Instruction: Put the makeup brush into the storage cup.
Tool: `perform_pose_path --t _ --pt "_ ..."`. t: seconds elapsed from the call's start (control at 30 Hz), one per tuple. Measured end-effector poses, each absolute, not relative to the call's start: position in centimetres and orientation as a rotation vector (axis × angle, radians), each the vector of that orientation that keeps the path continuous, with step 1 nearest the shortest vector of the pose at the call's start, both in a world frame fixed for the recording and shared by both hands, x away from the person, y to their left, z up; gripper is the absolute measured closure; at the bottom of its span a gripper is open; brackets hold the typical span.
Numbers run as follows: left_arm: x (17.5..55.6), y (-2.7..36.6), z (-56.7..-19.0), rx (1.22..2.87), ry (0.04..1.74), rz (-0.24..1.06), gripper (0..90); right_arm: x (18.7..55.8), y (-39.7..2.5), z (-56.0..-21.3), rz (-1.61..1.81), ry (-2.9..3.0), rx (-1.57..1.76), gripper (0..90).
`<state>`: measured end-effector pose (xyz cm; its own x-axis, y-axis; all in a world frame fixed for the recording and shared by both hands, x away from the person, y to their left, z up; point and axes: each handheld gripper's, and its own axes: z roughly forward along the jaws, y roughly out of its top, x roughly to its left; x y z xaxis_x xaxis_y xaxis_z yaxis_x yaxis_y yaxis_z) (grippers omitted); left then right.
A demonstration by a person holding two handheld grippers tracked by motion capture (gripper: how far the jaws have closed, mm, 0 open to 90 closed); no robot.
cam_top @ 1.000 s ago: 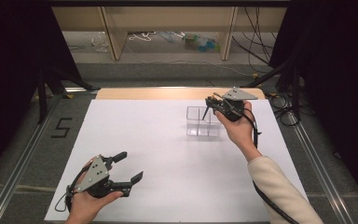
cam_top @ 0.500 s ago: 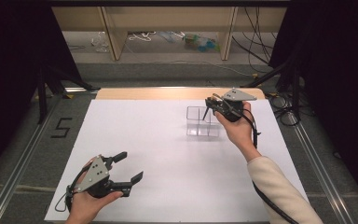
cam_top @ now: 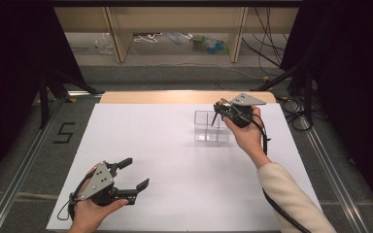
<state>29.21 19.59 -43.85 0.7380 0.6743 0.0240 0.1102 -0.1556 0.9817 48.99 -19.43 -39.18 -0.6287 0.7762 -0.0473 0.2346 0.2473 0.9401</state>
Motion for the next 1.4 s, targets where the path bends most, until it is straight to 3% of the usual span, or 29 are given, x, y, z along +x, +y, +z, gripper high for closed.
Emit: perform_pose_path --t 1.4 --pt "29.2 19.6 -43.9 1.682 0.631 0.553 15.2 49.5 -18.9 -40.7 1.343 2.046 0.928 83.8"
